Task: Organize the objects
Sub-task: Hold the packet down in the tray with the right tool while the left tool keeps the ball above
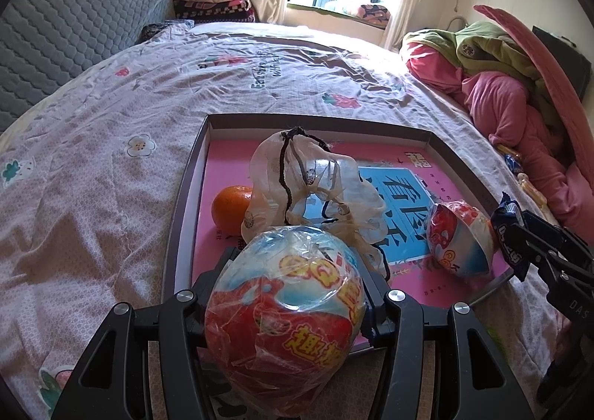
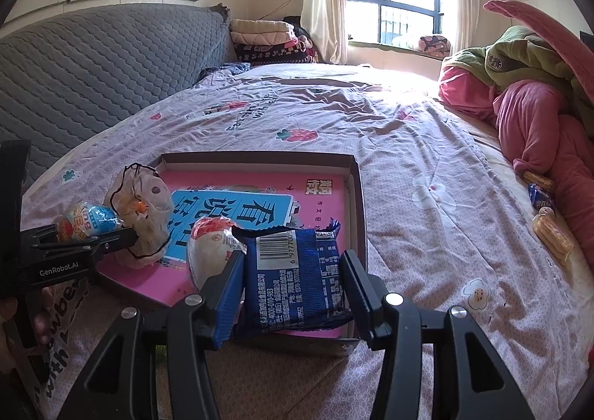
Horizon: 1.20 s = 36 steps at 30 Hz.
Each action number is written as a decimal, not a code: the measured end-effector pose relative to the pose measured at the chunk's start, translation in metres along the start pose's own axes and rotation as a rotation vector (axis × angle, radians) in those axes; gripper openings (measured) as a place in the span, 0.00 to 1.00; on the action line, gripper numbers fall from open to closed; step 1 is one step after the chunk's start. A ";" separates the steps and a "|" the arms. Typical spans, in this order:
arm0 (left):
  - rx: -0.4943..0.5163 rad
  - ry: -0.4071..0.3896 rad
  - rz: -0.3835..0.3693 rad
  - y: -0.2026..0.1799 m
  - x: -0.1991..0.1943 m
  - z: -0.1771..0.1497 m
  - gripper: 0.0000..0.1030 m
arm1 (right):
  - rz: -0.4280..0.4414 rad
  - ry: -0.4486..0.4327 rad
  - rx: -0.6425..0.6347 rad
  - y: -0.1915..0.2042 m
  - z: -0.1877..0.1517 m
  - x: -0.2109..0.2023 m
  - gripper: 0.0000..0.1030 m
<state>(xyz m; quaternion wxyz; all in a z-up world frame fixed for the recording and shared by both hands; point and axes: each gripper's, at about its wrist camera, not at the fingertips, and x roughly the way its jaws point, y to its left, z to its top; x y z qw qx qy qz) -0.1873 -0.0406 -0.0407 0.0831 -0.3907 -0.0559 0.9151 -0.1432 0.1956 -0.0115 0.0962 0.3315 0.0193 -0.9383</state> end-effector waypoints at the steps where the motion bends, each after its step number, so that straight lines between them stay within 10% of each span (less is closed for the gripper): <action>1: 0.000 0.001 0.000 0.000 0.000 0.000 0.56 | 0.000 -0.003 -0.001 0.000 0.000 0.000 0.51; 36: -0.005 -0.007 0.005 0.003 -0.003 0.001 0.56 | -0.007 0.002 -0.009 -0.001 0.000 0.015 0.51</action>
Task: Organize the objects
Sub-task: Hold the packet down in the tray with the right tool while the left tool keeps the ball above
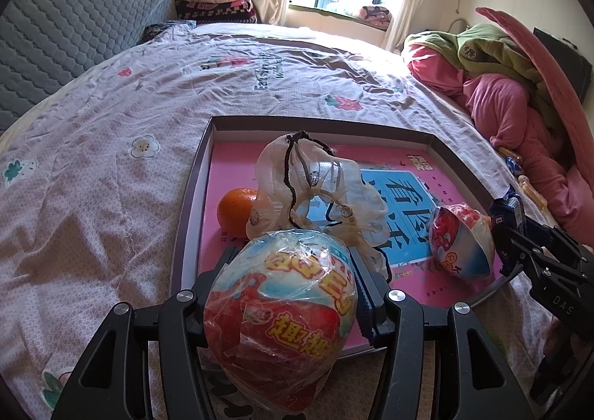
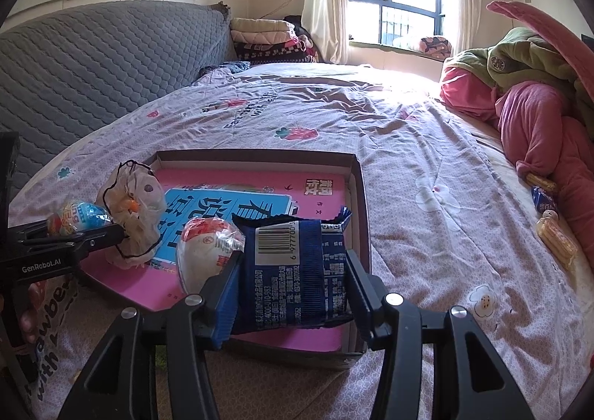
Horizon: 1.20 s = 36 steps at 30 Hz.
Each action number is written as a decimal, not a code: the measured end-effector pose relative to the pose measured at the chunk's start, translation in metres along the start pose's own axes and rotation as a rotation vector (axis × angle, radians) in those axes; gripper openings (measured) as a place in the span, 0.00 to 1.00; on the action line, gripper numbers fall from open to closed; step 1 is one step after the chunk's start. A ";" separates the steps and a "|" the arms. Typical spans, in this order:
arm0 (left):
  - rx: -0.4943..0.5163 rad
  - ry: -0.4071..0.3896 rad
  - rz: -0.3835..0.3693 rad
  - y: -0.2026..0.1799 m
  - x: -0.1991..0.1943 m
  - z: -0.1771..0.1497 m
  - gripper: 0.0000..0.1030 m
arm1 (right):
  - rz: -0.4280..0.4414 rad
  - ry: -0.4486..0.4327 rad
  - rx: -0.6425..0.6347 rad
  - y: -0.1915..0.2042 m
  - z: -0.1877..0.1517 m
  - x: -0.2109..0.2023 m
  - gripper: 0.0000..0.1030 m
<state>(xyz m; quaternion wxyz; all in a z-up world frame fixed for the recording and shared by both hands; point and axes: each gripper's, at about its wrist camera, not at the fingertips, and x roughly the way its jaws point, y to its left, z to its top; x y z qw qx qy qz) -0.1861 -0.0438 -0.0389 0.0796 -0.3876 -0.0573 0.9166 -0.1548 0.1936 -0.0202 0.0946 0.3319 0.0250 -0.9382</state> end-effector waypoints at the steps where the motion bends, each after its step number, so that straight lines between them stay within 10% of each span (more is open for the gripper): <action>1: 0.000 0.001 0.001 0.000 0.001 0.000 0.56 | 0.000 -0.003 0.003 -0.001 -0.001 0.001 0.51; 36: -0.010 -0.020 0.021 0.010 -0.004 0.007 0.56 | -0.022 0.011 0.018 -0.003 -0.004 -0.002 0.62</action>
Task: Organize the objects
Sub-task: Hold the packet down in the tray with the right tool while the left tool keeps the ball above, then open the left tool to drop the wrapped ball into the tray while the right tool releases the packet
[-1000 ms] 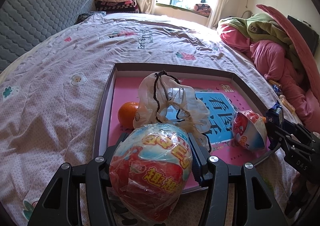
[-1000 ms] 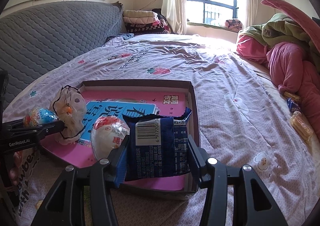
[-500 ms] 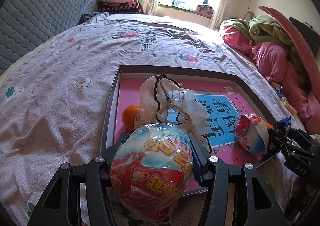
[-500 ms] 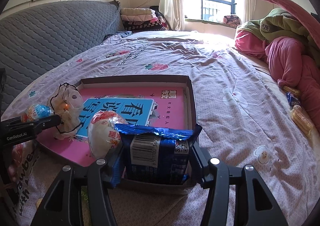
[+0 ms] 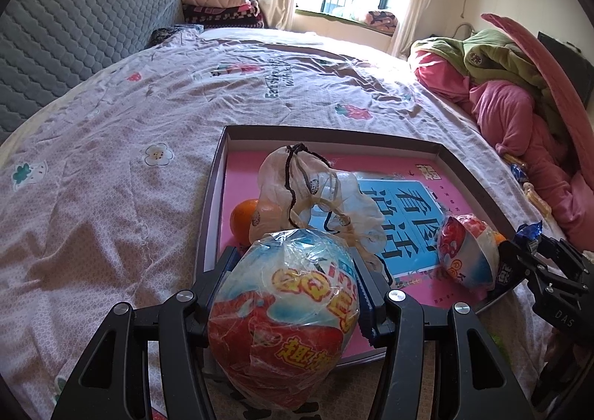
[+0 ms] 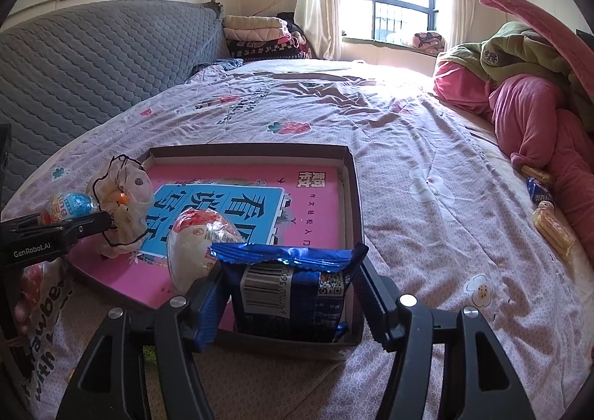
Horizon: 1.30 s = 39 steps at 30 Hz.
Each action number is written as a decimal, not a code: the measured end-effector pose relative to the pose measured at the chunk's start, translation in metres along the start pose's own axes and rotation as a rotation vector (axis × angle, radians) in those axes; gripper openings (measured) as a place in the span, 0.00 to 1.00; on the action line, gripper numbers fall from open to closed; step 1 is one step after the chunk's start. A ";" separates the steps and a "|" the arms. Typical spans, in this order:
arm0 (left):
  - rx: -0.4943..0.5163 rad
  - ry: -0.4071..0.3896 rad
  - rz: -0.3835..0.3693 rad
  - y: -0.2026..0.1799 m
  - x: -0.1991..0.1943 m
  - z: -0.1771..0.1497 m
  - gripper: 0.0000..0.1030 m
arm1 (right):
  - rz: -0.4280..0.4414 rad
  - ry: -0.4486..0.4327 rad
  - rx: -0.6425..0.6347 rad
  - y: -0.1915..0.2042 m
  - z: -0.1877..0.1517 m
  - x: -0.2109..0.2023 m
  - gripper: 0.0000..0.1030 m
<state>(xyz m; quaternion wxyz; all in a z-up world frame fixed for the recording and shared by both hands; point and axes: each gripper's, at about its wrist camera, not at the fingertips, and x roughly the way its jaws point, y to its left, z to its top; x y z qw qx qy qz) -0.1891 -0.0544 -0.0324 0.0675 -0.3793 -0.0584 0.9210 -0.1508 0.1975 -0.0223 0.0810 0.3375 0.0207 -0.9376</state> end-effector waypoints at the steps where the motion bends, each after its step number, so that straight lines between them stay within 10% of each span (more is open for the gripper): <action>1: -0.002 -0.002 0.001 0.000 -0.001 0.000 0.57 | -0.002 -0.003 0.001 0.000 0.000 -0.001 0.62; 39: -0.055 0.024 0.015 0.024 -0.013 0.012 0.75 | 0.014 -0.055 0.019 -0.001 0.009 -0.013 0.68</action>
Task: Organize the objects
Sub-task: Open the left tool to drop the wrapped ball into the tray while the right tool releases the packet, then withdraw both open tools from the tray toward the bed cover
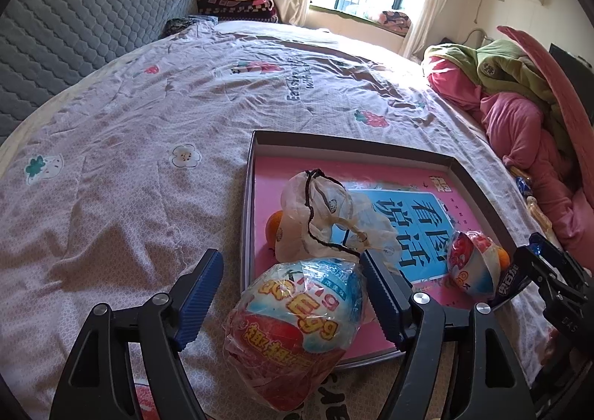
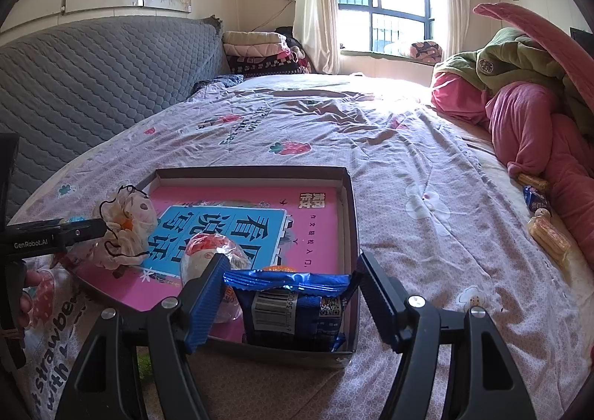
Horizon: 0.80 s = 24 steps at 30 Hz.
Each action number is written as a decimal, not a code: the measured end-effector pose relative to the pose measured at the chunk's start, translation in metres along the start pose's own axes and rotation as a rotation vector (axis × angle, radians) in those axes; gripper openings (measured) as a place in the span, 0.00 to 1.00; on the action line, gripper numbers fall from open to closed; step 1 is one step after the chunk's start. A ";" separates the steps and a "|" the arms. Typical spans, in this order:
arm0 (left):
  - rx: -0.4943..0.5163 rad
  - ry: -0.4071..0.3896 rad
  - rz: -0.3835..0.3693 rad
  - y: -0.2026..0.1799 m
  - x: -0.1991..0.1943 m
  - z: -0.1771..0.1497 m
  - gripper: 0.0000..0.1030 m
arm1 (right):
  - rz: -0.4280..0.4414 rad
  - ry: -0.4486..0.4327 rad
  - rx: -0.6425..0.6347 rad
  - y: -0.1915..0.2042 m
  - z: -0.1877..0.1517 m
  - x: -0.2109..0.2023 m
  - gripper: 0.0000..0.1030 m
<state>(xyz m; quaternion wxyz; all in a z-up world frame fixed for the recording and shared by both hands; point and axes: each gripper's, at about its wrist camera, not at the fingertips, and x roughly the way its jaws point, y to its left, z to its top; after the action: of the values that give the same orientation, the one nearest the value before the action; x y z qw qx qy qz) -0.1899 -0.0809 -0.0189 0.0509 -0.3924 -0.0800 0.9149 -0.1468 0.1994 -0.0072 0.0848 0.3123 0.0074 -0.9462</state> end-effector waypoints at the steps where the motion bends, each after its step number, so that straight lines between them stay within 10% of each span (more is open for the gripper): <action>1: -0.005 -0.010 -0.001 0.000 -0.001 0.000 0.75 | 0.000 -0.001 0.002 0.000 0.000 0.000 0.68; 24: 0.012 -0.074 -0.020 -0.008 -0.010 0.004 0.75 | 0.004 -0.027 0.011 0.002 0.001 -0.008 0.68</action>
<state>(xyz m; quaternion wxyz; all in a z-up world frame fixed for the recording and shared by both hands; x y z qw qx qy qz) -0.1853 -0.0754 -0.0079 0.0595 -0.3573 -0.0801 0.9286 -0.1407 0.1991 -0.0012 0.0851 0.2999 0.0004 -0.9502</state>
